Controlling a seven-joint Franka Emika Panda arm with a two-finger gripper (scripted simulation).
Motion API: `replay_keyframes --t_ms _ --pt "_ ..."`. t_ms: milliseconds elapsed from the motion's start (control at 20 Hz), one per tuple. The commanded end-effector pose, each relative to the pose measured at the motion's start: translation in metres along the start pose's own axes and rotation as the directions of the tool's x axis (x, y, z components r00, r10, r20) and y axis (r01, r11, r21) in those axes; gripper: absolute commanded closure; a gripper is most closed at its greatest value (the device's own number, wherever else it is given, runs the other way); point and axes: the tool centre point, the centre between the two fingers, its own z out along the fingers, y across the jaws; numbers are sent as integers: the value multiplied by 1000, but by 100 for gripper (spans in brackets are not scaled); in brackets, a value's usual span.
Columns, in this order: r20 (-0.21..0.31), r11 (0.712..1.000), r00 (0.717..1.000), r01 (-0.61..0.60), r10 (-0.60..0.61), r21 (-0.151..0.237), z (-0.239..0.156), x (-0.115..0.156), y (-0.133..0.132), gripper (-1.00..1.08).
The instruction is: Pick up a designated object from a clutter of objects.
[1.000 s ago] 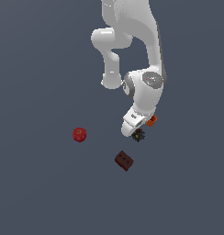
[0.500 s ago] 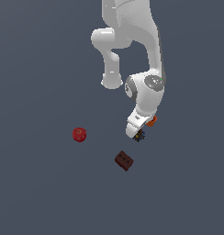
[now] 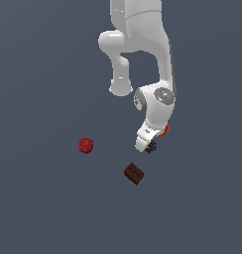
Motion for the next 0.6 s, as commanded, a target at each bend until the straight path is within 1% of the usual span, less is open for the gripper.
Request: replay_keyframes --t_ms 0,350,400,550 --pt "0 1000 1000 1 -1 0 12 0 0 -92" --pt "0 1000 1000 3 -3 0 25 0 0 -92" --pt "0 1000 1000 3 -3 0 25 0 0 108" --pt "0 1000 1000 3 -3 0 25 0 0 108"
